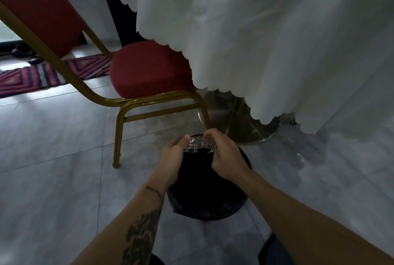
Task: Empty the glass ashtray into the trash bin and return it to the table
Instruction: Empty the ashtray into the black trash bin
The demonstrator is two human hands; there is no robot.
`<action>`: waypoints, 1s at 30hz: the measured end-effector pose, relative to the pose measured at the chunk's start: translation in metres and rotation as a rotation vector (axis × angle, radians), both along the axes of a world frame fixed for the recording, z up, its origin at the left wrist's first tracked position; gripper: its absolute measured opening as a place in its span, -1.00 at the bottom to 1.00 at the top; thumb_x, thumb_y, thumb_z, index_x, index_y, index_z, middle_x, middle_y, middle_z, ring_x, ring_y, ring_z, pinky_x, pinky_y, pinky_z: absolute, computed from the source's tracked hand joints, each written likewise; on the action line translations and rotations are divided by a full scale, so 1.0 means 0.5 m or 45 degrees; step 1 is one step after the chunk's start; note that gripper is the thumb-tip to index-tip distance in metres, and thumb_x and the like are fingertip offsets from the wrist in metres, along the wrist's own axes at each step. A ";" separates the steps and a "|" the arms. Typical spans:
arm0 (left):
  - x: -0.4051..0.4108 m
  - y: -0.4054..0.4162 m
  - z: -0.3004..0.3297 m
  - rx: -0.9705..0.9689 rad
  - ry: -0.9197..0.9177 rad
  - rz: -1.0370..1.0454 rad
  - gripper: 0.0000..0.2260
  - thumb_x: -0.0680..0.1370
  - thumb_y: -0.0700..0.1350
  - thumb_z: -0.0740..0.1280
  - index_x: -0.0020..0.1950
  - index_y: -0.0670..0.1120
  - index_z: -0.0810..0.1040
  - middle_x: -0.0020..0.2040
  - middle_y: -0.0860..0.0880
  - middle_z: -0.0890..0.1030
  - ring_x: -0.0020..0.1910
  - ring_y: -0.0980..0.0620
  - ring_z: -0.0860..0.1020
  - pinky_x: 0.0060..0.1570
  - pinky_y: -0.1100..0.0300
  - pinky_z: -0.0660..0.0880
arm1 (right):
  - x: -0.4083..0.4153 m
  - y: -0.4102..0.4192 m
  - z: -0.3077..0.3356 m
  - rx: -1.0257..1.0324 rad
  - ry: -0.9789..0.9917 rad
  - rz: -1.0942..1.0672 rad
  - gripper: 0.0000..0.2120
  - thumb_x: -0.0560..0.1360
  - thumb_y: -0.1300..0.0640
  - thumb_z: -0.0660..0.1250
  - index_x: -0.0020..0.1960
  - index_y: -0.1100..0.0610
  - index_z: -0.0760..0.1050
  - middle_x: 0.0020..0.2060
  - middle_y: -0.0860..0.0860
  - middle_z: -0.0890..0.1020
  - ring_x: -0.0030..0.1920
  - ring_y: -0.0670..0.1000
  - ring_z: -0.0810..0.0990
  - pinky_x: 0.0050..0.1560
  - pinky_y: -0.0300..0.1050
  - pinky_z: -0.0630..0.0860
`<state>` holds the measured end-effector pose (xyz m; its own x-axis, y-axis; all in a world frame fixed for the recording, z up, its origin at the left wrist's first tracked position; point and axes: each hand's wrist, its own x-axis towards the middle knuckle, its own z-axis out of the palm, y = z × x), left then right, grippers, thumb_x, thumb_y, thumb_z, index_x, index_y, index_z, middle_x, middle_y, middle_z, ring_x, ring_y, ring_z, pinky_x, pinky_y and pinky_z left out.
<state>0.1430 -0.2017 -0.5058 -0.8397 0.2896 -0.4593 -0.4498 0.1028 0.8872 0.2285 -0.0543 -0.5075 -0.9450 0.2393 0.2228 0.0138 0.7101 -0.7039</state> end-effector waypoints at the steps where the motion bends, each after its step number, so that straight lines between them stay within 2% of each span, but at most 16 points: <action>1: 0.003 -0.006 0.008 0.022 0.030 -0.014 -0.28 0.26 0.23 0.49 0.35 -0.05 0.54 0.24 -0.10 0.64 0.20 -0.11 0.62 0.31 -0.13 0.50 | 0.000 0.004 0.000 0.037 0.026 0.019 -0.41 0.41 0.47 0.26 0.32 -0.01 0.41 0.16 0.02 0.59 0.17 0.05 0.56 0.22 0.07 0.57; 4: 0.004 -0.016 0.017 0.008 0.155 -0.051 -0.22 0.25 0.16 0.54 0.41 -0.12 0.49 0.25 -0.14 0.63 0.17 -0.09 0.64 0.29 -0.10 0.53 | 0.000 0.016 -0.007 0.176 0.104 0.092 -0.42 0.39 0.47 0.26 0.36 0.13 0.46 0.25 0.06 0.56 0.25 0.09 0.53 0.30 0.07 0.53; 6: 0.015 -0.017 0.025 -0.042 0.249 -0.084 -0.30 0.31 0.07 0.57 0.40 -0.13 0.51 0.21 -0.11 0.65 0.14 -0.03 0.65 0.27 -0.03 0.54 | 0.003 0.022 -0.012 0.240 0.110 0.130 -0.46 0.37 0.47 0.30 0.29 0.14 0.47 0.23 0.06 0.54 0.22 0.08 0.53 0.26 0.06 0.55; 7: 0.020 -0.017 0.025 -0.061 0.284 -0.099 -0.37 0.36 -0.01 0.57 0.39 -0.14 0.51 0.17 -0.09 0.67 0.08 0.04 0.67 0.21 0.07 0.58 | 0.005 0.026 -0.015 0.263 0.107 0.150 -0.48 0.35 0.47 0.31 0.26 0.15 0.47 0.22 0.06 0.52 0.21 0.09 0.53 0.23 0.06 0.57; 9: 0.030 -0.015 0.025 -0.071 0.351 -0.123 -0.49 0.46 -0.19 0.53 0.37 -0.17 0.50 0.02 0.02 0.68 -0.10 0.25 0.68 -0.04 0.34 0.62 | 0.010 0.034 -0.021 0.310 0.092 0.176 -0.50 0.34 0.45 0.34 0.24 0.15 0.45 0.23 0.08 0.49 0.19 0.11 0.54 0.17 0.09 0.60; 10: 0.035 -0.014 0.026 -0.078 0.382 -0.135 -0.50 0.47 -0.25 0.51 0.39 -0.18 0.48 -0.02 0.08 0.66 -0.16 0.29 0.67 -0.11 0.40 0.61 | 0.012 0.037 -0.024 0.336 0.083 0.176 -0.50 0.35 0.43 0.36 0.24 0.15 0.45 0.26 0.09 0.48 0.19 0.13 0.55 0.15 0.11 0.61; 14: 0.042 -0.011 0.022 -0.090 0.490 -0.178 -0.48 0.46 -0.37 0.48 0.39 -0.19 0.47 0.03 0.06 0.66 -0.12 0.29 0.67 -0.14 0.40 0.60 | 0.014 0.045 -0.032 0.436 0.057 0.167 -0.48 0.35 0.33 0.46 0.26 0.13 0.40 0.39 0.14 0.43 0.21 0.21 0.59 0.09 0.17 0.65; 17: 0.048 -0.009 0.023 -0.135 0.576 -0.209 -0.44 0.46 -0.35 0.49 0.42 -0.13 0.43 0.16 0.00 0.61 -0.06 0.37 0.63 -0.11 0.44 0.57 | 0.015 0.047 -0.031 0.466 0.071 0.184 -0.44 0.32 0.37 0.44 0.25 0.12 0.35 0.42 0.20 0.43 0.27 0.25 0.56 0.12 0.19 0.65; 19: 0.059 -0.008 0.026 -0.157 0.635 -0.225 -0.42 0.44 -0.26 0.51 0.42 -0.03 0.42 0.26 -0.06 0.57 0.08 0.25 0.62 0.05 0.33 0.59 | 0.018 0.047 -0.031 0.476 0.097 0.187 -0.41 0.31 0.38 0.44 0.26 0.11 0.33 0.41 0.22 0.44 0.33 0.26 0.53 0.16 0.19 0.64; 21: 0.069 -0.010 0.029 -0.178 0.671 -0.223 -0.38 0.36 -0.08 0.51 0.39 0.10 0.42 0.33 -0.06 0.54 0.22 0.06 0.59 0.24 0.04 0.57 | 0.021 0.046 -0.032 0.486 0.112 0.195 -0.38 0.29 0.39 0.45 0.26 0.10 0.31 0.39 0.23 0.44 0.35 0.27 0.50 0.18 0.17 0.64; 23: 0.069 -0.014 0.017 -0.188 0.689 -0.223 -0.36 0.32 0.04 0.49 0.37 0.26 0.40 0.36 -0.02 0.51 0.29 0.01 0.55 0.29 -0.10 0.52 | 0.022 0.046 -0.034 0.511 0.111 0.202 -0.36 0.27 0.39 0.46 0.25 0.09 0.30 0.39 0.24 0.45 0.35 0.28 0.49 0.16 0.15 0.64; 25: 0.069 -0.015 0.008 -0.213 0.722 -0.214 -0.39 0.32 0.06 0.48 0.32 0.39 0.39 0.36 0.01 0.51 0.31 0.01 0.54 0.29 -0.12 0.52 | 0.019 0.048 -0.036 0.543 0.119 0.199 -0.36 0.26 0.39 0.46 0.24 0.11 0.31 0.38 0.25 0.45 0.34 0.27 0.49 0.14 0.14 0.65; 28: 0.075 -0.015 0.010 -0.202 0.765 -0.202 -0.34 0.33 0.04 0.49 0.41 0.26 0.38 0.38 0.01 0.50 0.33 0.01 0.53 0.30 -0.10 0.52 | 0.016 0.051 -0.036 0.557 0.162 0.193 -0.43 0.29 0.38 0.43 0.22 0.13 0.32 0.36 0.25 0.46 0.34 0.25 0.48 0.16 0.12 0.64; 30: 0.080 -0.013 0.014 -0.177 0.776 -0.204 -0.33 0.34 0.03 0.48 0.42 0.23 0.36 0.38 0.01 0.50 0.33 0.01 0.53 0.30 -0.09 0.52 | 0.014 0.053 -0.034 0.569 0.188 0.193 -0.48 0.32 0.35 0.42 0.21 0.13 0.33 0.35 0.25 0.46 0.34 0.24 0.47 0.17 0.09 0.64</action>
<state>0.1831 -0.2084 -0.4989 -0.9133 0.4050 0.0440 0.1610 0.2595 0.9522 0.2355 -0.0277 -0.5245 -0.9124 -0.0482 0.4065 -0.1902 0.9293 -0.3165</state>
